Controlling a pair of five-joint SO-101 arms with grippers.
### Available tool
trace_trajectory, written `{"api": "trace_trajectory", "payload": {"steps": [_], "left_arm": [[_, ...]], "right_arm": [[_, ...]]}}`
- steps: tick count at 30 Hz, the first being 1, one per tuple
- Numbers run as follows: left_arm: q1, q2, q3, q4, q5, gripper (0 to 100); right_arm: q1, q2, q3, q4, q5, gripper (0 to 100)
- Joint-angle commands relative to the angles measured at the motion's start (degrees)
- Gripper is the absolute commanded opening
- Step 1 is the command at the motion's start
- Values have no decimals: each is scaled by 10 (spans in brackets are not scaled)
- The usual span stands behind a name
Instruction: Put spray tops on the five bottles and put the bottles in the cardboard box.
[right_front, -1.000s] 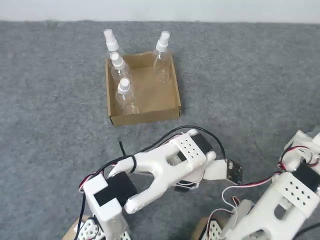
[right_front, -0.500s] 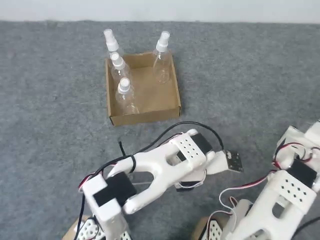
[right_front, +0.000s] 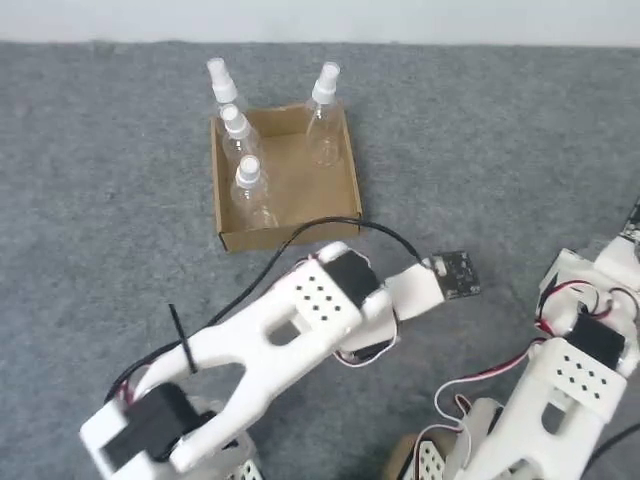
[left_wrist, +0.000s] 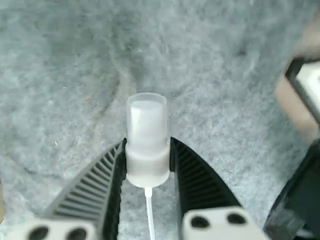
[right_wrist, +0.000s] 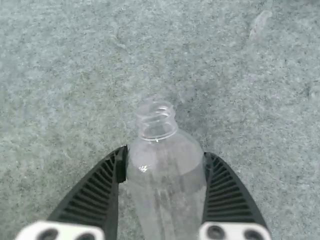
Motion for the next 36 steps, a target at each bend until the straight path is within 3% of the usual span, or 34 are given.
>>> {"api": "trace_trajectory", "payload": {"steps": [1,7,14,23,36], "left_arm": [[-1,-70,0,4,62,12],[-1,-120,16,-12,101,12],[0,-166,16,-13,215,12],[-4,-181,13,-25,301,12],[-12,-182,15,-58,355,11]], "right_arm": [[-10,-26,-51,6,-7,82],[-56,-26,-52,22,-7,82],[-87,-26,-52,29,-26,86],[-180,-26,-48,44,-47,85],[-264,-26,-33,51,-47,83]]}}
